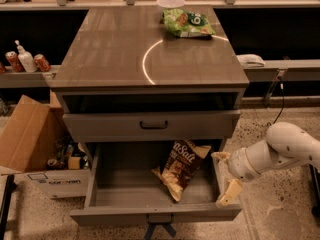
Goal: Pick brown chip bag from middle drawer and place on counter
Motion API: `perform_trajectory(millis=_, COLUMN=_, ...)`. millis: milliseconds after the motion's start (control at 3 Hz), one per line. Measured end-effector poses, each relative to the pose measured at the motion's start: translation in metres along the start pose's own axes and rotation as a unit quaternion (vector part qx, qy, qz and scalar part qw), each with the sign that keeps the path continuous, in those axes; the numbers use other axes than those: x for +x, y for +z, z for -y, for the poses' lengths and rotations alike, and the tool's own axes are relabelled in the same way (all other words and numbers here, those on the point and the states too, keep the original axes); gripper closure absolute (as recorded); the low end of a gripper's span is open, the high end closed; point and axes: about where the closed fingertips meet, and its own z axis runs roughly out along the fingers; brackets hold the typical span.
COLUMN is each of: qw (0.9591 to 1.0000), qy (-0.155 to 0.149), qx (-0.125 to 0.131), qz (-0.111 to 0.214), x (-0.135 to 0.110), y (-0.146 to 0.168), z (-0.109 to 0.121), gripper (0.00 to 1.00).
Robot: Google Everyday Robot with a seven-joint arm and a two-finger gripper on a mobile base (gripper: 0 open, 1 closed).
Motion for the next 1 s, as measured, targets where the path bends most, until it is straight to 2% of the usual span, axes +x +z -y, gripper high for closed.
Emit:
perform_trajectory(millis=667, qw=0.9985, qy=0.023, qx=0.018, qz=0.047, x=0.015, y=0.022, z=0.040, gripper=0.00)
perform_trajectory(millis=1000, qw=0.9962, qy=0.050, qx=0.045, qz=0.056, x=0.023, y=0.033, z=0.061, gripper=0.00)
